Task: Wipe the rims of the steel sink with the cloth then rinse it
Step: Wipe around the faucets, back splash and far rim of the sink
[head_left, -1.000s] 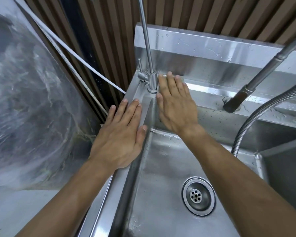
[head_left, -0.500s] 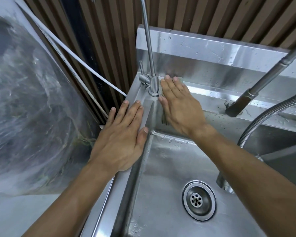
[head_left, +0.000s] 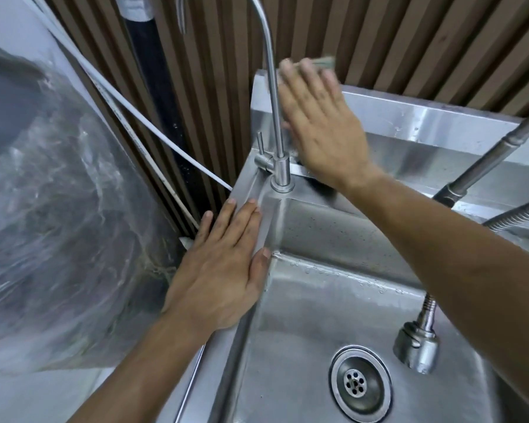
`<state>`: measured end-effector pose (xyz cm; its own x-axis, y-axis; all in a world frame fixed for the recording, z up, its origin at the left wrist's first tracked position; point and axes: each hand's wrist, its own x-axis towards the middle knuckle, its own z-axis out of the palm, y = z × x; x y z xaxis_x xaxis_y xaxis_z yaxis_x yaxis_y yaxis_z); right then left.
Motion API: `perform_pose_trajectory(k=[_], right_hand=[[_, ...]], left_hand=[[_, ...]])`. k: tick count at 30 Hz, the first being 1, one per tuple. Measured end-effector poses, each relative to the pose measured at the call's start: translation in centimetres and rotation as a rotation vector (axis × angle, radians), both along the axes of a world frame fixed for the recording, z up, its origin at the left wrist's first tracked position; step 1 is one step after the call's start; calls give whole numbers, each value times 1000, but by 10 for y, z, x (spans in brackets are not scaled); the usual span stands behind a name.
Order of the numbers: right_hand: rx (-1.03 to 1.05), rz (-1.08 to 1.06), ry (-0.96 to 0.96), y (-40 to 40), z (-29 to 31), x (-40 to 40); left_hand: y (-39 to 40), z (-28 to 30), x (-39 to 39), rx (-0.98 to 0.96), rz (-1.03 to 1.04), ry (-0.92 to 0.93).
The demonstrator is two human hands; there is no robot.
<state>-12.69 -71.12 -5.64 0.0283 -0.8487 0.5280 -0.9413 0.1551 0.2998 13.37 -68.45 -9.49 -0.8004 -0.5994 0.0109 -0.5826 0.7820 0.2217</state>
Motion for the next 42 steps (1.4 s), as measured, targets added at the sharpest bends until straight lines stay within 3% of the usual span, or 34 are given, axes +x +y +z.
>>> perform_pose_trajectory(k=[4,9,12,17,21,25,29,31,34,38,40,42], right_hand=[[155,91,215,23,-15,-12],[-13,-126,15,57,-18,-16],[-38,-69,44,13,7,-9],[172,227,371,-20,4,-11],[438,266,640,24,-11,-45],[456,335,558,29,-12,-59],[329,265,792,-1,-6,-38],[290,200,726,-12,2,-15],[178,146,392,-1,3,-10],[-46,-148,44,50,-19,-10],[-94,-220,17,56,-24,-4],[-64,-152,75,43,-17,-4]], left_hand=[[0,-1,0,-4,-10,2],[2,-3,1,-55,-8,-4],[2,-5,0,-67,-9,3],[1,-4,0,-49,-7,19],[2,-2,1,-44,-12,-2],[5,0,1,-45,4,-18],[4,0,1,-43,12,-18],[3,0,1,-31,10,-17],[1,0,1,-21,11,-19],[3,0,1,-40,6,-26],[4,-1,1,-42,12,-20],[5,-1,1,-47,15,-15]])
